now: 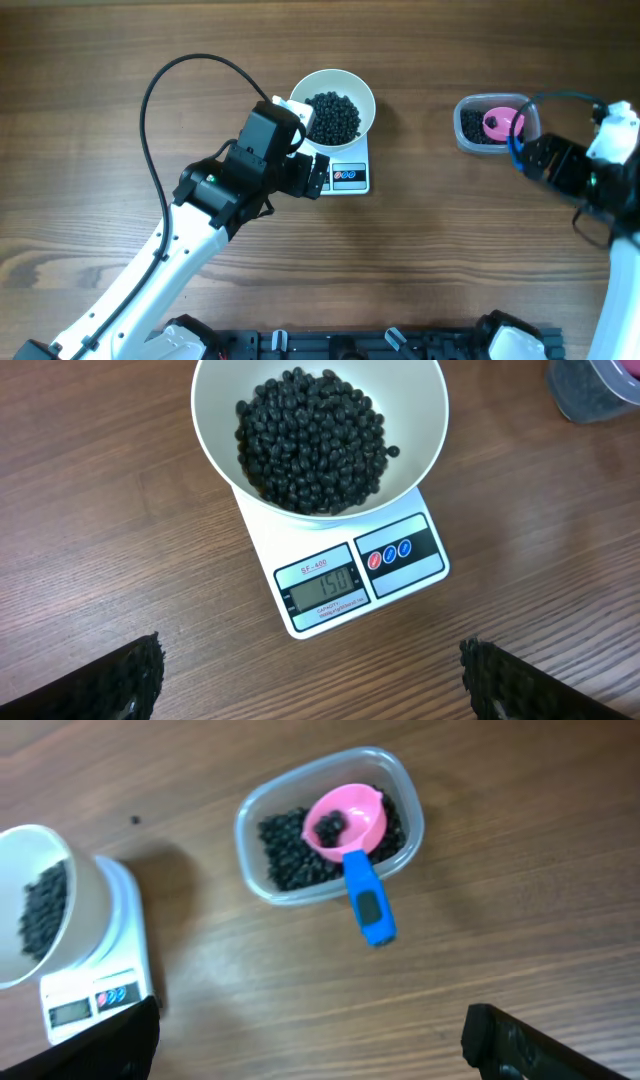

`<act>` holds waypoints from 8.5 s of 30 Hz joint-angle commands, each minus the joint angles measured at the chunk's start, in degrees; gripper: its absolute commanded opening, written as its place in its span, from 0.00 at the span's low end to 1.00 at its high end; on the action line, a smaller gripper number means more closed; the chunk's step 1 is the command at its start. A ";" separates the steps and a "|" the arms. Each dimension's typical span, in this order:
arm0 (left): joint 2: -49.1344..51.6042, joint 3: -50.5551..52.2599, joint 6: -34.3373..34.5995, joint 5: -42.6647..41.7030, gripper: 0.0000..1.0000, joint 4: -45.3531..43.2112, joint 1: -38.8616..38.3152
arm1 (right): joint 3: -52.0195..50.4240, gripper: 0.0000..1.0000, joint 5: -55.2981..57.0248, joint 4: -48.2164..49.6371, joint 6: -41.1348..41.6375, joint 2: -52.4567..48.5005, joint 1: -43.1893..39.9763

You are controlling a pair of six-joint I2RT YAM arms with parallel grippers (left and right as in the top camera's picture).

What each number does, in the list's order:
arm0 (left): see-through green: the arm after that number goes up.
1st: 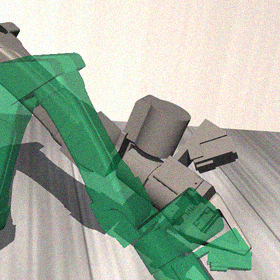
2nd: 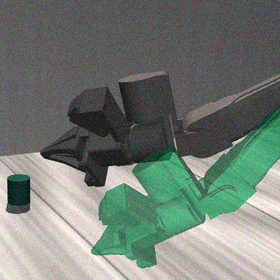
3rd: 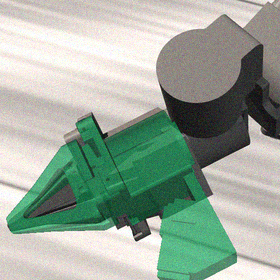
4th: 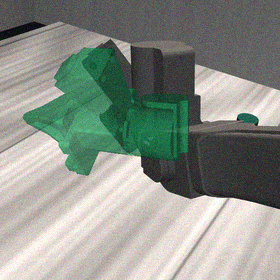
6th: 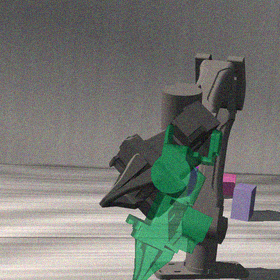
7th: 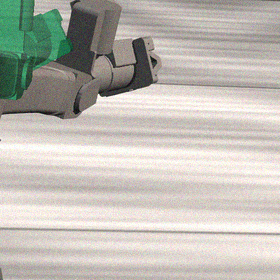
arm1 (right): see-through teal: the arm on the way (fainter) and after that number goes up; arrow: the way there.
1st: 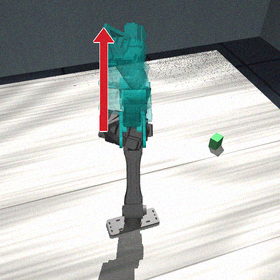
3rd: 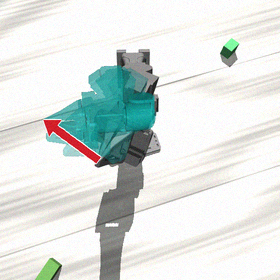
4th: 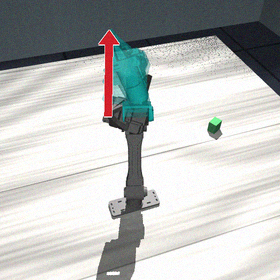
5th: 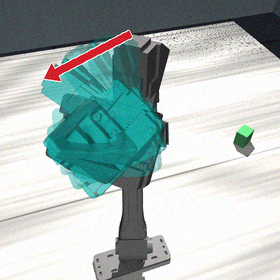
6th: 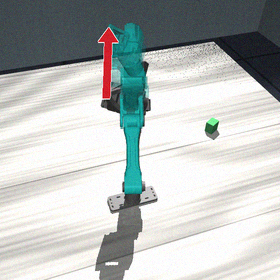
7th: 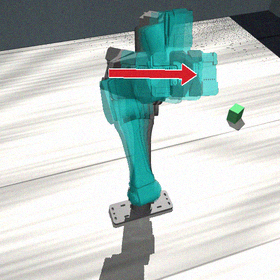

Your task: Scoop item into bowl and weigh 150g on scale

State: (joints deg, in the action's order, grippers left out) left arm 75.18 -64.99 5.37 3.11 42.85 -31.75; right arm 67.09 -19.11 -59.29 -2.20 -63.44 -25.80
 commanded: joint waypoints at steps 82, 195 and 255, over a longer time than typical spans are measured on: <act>0.44 -0.81 -0.63 -0.48 1.00 -0.15 0.09 | -41.48 1.00 9.27 52.50 3.85 44.02 15.78; 0.44 -0.81 -0.63 -0.48 1.00 -0.15 0.09 | -66.79 1.00 18.23 59.34 -3.82 63.28 25.70; 0.44 -0.81 -0.63 -0.48 1.00 -0.15 0.11 | -66.79 1.00 18.01 59.45 -0.76 63.23 26.69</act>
State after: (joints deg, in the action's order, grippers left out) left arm 75.18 -64.99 5.37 3.11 42.83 -31.75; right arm 0.45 -0.21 0.01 -3.70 -0.99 0.62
